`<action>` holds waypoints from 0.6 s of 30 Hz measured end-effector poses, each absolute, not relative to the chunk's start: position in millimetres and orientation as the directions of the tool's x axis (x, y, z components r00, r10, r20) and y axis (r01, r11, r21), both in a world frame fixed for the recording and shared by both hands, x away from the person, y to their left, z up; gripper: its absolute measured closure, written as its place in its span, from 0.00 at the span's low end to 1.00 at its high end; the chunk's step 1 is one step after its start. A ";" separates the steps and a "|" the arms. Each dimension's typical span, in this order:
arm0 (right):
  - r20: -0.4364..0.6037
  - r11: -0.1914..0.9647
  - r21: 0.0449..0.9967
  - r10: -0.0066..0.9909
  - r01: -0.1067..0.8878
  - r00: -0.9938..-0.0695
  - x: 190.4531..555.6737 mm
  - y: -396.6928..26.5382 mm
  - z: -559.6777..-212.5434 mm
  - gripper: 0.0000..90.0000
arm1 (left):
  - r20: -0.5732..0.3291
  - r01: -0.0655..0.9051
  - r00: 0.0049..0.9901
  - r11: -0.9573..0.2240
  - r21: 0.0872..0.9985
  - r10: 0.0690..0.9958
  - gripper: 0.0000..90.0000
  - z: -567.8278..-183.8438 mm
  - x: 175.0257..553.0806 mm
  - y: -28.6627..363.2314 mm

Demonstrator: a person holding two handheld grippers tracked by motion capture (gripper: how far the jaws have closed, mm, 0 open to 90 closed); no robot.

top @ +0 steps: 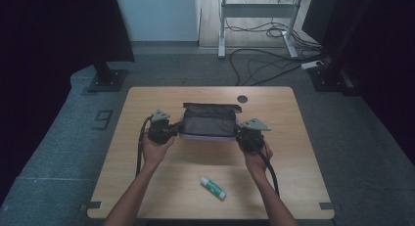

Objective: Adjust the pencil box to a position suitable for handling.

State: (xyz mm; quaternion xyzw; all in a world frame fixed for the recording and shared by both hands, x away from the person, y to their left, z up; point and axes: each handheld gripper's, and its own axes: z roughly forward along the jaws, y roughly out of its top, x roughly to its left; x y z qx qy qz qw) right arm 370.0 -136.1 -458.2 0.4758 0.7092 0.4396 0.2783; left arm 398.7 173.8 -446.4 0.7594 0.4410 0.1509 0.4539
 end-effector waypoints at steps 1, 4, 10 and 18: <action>0.024 0.161 0.888 0.920 0.430 -0.392 370.0 -136.1 -458.2 0.95 | -0.172 0.533 0.565 -0.197 0.823 0.807 0.97 -446.4 396.9 174.6; 0.008 0.177 0.891 0.915 0.419 -0.404 362.1 -132.7 -456.7 0.95 | -0.161 0.526 0.570 -0.208 0.825 0.805 0.97 -444.4 390.5 177.8; 0.004 0.181 0.897 0.909 0.403 -0.417 354.2 -130.5 -455.1 0.95 | -0.154 0.512 0.576 -0.207 0.834 0.803 0.97 -441.5 380.6 181.3; -0.002 0.189 0.903 0.900 0.385 -0.436 337.7 -129.4 -456.9 0.95 | -0.127 0.492 0.591 -0.231 0.839 0.797 0.97 -448.1 361.4 182.2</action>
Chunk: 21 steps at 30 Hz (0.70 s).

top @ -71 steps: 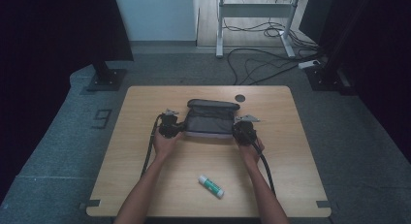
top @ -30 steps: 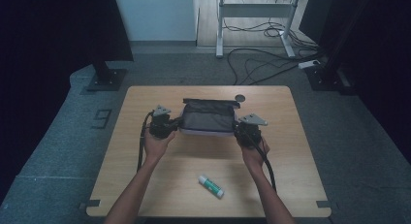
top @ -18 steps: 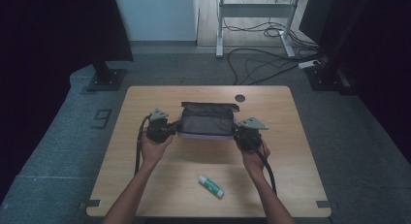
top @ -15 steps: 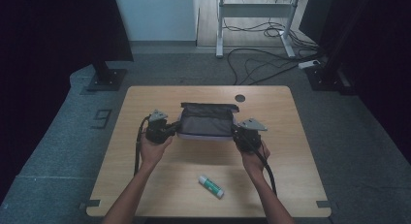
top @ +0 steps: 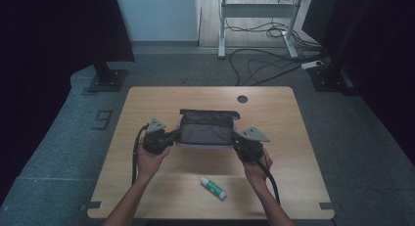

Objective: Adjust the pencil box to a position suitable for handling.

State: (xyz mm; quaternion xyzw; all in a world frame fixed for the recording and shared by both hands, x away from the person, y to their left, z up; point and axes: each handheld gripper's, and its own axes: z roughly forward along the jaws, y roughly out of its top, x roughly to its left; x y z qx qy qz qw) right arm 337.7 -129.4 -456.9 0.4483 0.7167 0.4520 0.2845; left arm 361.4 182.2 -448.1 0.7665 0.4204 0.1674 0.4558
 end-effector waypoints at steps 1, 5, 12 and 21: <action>-0.002 0.189 0.903 0.900 0.385 -0.436 337.7 -129.4 -456.9 0.95 | -0.127 0.492 0.591 -0.231 0.839 0.797 0.97 -448.1 361.4 182.2; 0.006 0.188 0.900 0.897 0.392 -0.442 332.8 -132.0 -462.1 0.95 | -0.146 0.502 0.597 -0.226 0.835 0.789 0.97 -454.2 358.2 182.7; 0.013 0.194 0.890 0.893 0.412 -0.449 326.9 -133.8 -475.2 0.95 | -0.181 0.541 0.598 -0.227 0.810 0.781 0.97 -472.9 356.2 182.3; 0.041 0.186 0.872 0.894 0.453 -0.447 325.0 -137.1 -494.4 0.95 | -0.195 0.567 0.598 -0.238 0.789 0.777 0.97 -487.7 354.3 179.8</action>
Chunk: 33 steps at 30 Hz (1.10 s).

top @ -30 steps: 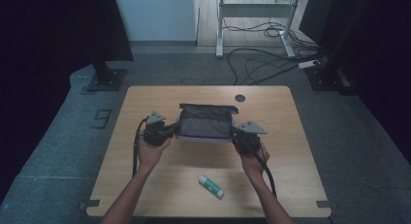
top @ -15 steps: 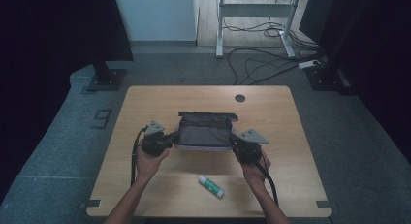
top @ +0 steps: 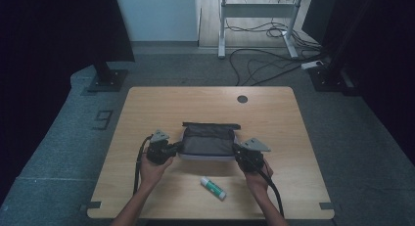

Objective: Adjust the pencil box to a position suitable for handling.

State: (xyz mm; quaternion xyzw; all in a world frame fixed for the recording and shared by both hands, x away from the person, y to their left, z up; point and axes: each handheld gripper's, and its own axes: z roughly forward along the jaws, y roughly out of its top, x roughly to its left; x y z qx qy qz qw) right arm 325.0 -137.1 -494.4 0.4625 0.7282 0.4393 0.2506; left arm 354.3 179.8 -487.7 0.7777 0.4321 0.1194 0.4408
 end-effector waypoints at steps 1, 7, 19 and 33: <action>0.046 0.185 0.868 0.895 0.461 -0.445 325.6 -138.0 -498.3 0.95 | -0.193 0.571 0.599 -0.245 0.784 0.778 0.96 -490.5 354.3 178.7; 0.032 0.203 0.855 0.897 0.477 -0.440 326.5 -136.9 -511.0 0.94 | -0.192 0.588 0.592 -0.258 0.767 0.783 0.96 -501.7 356.7 177.0; 0.040 0.223 0.820 0.897 0.527 -0.441 332.9 -133.3 -530.6 0.90 | -0.216 0.626 0.575 -0.256 0.736 0.789 0.91 -517.2 361.2 179.2; 0.042 0.190 0.841 0.911 0.506 -0.411 332.2 -137.5 -533.0 0.50 | -0.183 0.600 0.563 -0.247 0.761 0.806 0.44 -514.2 356.8 175.9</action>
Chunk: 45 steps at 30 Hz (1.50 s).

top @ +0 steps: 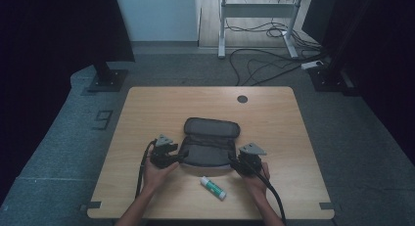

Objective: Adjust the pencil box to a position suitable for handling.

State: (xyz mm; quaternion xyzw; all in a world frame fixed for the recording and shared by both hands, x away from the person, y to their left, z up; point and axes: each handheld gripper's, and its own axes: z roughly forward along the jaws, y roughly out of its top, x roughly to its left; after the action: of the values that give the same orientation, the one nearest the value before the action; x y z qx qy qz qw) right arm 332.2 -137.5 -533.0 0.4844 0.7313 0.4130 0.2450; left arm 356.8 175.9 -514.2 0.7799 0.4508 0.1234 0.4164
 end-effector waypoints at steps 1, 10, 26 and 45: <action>0.042 0.190 0.841 0.911 0.506 -0.411 332.2 -137.5 -533.0 0.50 | -0.183 0.600 0.563 -0.247 0.761 0.806 0.43 -514.2 356.8 175.9; 0.063 0.177 0.856 0.897 0.485 -0.437 328.6 -141.4 -528.3 0.39 | -0.187 0.580 0.575 -0.235 0.780 0.797 0.40 -509.2 352.9 177.5; 0.122 0.148 0.820 0.898 0.553 -0.422 338.2 -144.0 -531.5 0.18 | -0.209 0.590 0.584 -0.234 0.773 0.784 0.41 -508.8 351.9 176.0; 0.164 0.103 0.860 0.871 0.499 -0.463 318.9 -160.8 -511.9 0.27 | -0.199 0.576 0.580 -0.225 0.786 0.790 0.42 -500.8 342.7 193.6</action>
State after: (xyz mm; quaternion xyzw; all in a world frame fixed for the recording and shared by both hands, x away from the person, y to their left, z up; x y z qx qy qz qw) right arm 318.9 -160.8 -511.9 0.4787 0.7157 0.4683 0.1984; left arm 342.7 193.6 -500.8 0.7732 0.4419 0.1220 0.4382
